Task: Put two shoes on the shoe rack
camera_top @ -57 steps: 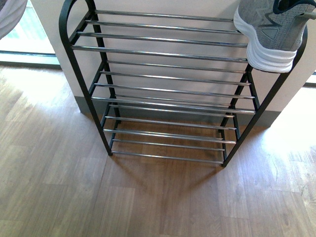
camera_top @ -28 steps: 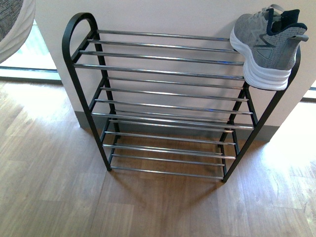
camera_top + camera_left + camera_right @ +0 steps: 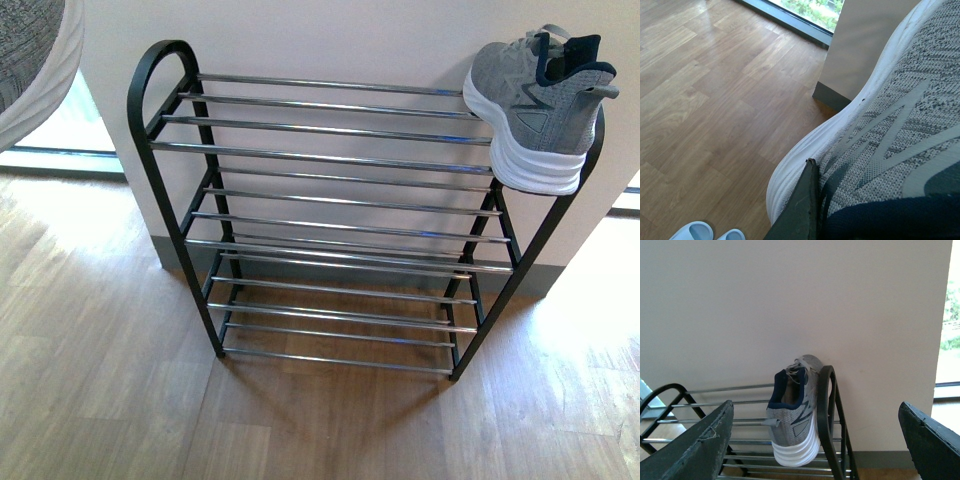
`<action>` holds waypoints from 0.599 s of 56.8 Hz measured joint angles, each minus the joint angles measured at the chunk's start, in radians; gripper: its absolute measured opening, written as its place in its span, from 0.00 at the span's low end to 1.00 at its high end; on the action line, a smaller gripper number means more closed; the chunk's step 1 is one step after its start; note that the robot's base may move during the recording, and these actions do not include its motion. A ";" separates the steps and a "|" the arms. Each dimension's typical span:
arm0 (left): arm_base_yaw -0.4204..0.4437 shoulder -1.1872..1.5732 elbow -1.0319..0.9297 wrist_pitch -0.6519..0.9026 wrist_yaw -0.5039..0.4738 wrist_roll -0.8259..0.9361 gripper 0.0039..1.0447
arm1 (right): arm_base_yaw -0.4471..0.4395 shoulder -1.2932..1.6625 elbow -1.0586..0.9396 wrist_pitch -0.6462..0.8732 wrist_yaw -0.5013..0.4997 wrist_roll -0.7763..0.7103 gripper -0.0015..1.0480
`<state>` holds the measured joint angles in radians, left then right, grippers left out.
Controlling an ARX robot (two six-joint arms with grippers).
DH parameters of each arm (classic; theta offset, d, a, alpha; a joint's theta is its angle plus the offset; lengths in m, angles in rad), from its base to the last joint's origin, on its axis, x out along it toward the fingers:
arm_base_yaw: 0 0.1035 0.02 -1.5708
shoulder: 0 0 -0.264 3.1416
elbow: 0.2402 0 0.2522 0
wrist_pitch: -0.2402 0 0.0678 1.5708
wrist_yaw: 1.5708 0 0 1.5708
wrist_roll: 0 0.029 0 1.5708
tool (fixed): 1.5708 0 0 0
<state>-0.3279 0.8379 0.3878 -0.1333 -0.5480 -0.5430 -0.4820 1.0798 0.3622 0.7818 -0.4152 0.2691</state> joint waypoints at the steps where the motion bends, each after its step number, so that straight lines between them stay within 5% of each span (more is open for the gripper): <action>1: 0.000 0.000 0.000 0.000 -0.001 0.000 0.01 | 0.000 0.000 0.000 0.000 0.000 0.000 0.91; 31: 0.000 0.000 0.000 0.000 -0.002 0.000 0.01 | -0.001 0.000 0.000 -0.001 -0.003 -0.001 0.91; 34: 0.000 0.000 0.000 0.000 -0.002 0.000 0.01 | 0.003 -0.018 0.000 -0.056 -0.027 -0.052 0.84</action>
<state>-0.3279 0.8379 0.3878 -0.1333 -0.5503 -0.5430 -0.4789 1.0615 0.3618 0.7258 -0.4423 0.2172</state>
